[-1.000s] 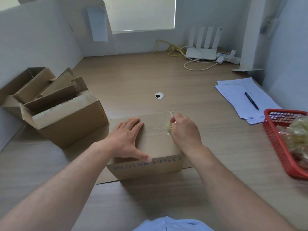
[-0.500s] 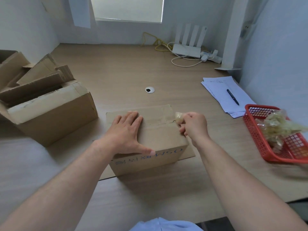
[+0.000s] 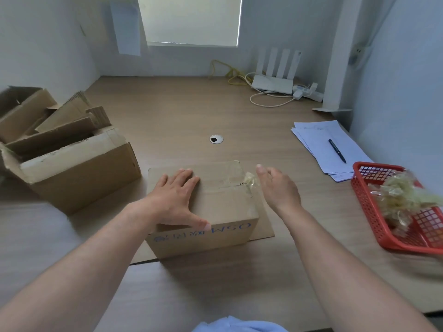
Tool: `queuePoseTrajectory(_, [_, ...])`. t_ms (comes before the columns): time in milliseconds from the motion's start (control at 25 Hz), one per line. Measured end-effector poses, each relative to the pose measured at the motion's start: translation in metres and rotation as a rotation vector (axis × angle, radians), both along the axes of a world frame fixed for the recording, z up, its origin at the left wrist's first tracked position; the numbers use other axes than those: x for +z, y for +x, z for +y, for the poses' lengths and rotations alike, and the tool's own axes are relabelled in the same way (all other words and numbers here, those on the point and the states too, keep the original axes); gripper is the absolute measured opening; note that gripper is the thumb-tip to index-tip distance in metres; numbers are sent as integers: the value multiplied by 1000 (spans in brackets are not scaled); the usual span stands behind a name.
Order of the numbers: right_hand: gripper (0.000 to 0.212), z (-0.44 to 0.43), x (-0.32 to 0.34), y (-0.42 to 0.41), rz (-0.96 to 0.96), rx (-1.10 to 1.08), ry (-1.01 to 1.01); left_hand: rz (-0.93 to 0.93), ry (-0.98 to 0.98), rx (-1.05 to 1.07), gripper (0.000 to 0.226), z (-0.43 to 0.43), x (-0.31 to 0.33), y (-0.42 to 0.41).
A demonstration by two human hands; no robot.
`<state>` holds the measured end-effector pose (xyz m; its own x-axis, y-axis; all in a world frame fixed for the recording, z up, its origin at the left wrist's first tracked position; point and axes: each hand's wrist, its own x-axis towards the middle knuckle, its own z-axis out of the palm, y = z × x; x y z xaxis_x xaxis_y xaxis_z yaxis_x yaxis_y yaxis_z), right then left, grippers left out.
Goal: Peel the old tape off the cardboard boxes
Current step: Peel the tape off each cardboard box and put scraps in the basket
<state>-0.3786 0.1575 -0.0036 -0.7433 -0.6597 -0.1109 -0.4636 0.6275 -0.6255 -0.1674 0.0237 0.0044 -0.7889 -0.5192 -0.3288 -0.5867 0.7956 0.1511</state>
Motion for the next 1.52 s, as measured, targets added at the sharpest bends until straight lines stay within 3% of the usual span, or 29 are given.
queuePoseTrajectory(120, [25, -2, 1, 5, -201, 147, -180, 16, -11, -9, 139, 17, 1, -27])
queuePoseTrajectory(280, [25, 1, -4, 1, -101, 247, -148, 37, -24, -15, 150, 37, -5, -47])
queuePoseTrajectory(360, [22, 5, -7, -8, -186, 306, -151, 44, -50, -9, 151, 40, -9, -41])
queuePoseTrajectory(440, [46, 2, -5, -15, -376, 274, -221, 54, -69, 5, 150, 45, -14, -34])
queuePoseTrajectory(520, [52, -11, -7, -24, -399, 174, -260, 64, -73, 18, 147, 49, -15, -33])
queuePoseTrajectory(640, [39, -35, -10, -36, -468, 117, -249, 58, -62, 45, 143, 50, -13, -37])
queuePoseTrajectory(880, [27, -57, -21, -47, -659, 333, -103, 34, -55, 51, 140, 53, -12, -45])
queuePoseTrajectory(1080, [13, -63, -18, -53, -746, 420, -177, 17, -56, 46, 139, 54, -13, -43])
queuePoseTrajectory(1320, [15, -69, -15, -54, -834, 398, -215, 15, -42, 51, 139, 55, -12, -43])
queuePoseTrajectory(1520, [15, -82, -10, -56, -798, 442, -67, 22, -35, 51, 139, 55, -12, -43])
